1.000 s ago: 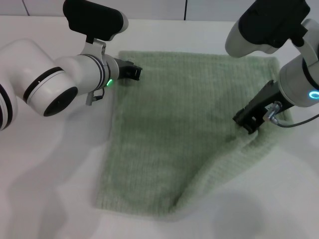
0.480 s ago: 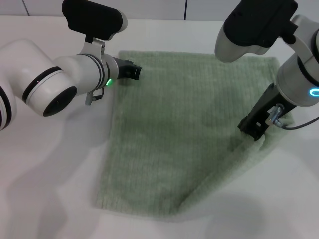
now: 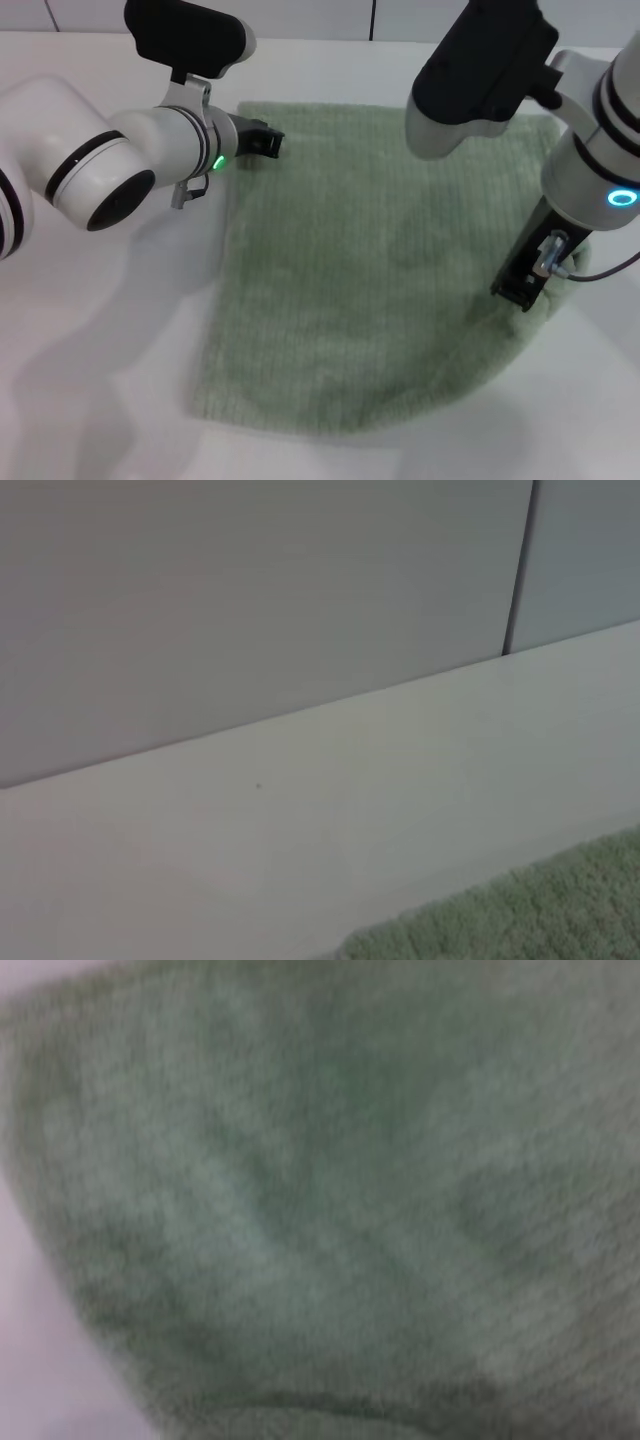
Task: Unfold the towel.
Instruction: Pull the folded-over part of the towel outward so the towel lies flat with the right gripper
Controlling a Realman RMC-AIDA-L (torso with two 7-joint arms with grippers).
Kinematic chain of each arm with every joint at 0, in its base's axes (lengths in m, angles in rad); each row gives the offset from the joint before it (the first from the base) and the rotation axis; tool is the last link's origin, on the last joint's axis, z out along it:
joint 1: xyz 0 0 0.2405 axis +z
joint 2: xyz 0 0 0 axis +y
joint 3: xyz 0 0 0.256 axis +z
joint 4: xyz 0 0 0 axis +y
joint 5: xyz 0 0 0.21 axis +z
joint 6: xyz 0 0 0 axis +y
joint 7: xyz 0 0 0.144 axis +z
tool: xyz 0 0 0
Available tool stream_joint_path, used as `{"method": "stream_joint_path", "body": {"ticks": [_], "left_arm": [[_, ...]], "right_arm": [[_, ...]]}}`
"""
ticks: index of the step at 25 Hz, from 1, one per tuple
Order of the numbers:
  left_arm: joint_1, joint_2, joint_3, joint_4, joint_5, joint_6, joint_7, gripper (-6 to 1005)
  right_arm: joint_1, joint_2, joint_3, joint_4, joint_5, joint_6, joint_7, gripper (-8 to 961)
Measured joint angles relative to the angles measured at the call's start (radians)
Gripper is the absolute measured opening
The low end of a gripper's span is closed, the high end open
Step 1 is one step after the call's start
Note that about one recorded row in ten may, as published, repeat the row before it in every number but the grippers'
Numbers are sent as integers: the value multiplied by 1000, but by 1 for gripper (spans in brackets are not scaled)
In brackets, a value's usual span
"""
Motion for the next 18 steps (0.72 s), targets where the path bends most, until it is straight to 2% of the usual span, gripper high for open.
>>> {"method": "stream_joint_path", "body": {"ticks": [11, 18], "left_arm": [[3, 0, -29, -16, 0, -8, 32, -2], [5, 0, -41, -17, 0, -8, 40, -1]], "right_arm": [[65, 3, -21, 177, 19, -12, 6, 24], [88, 3, -44, 227, 47, -22, 4, 23]]}}
